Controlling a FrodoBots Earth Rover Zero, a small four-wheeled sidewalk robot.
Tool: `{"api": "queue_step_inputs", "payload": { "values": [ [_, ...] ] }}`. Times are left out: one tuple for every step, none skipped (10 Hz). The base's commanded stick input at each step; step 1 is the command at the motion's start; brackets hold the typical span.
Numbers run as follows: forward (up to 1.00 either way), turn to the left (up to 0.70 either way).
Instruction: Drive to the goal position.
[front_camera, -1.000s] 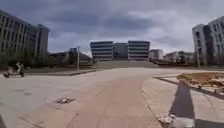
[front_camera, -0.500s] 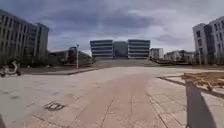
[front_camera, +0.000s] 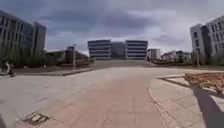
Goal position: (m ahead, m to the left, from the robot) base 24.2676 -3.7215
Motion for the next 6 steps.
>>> {"api": "queue_step_inputs", "payload": {
  "values": [
    [0.70,-0.09],
    [0.70,-0.02],
    [0.70,0.00],
    [0.70,0.00],
    [0.70,0.00],
    [0.70,0.00]
  ]
}}
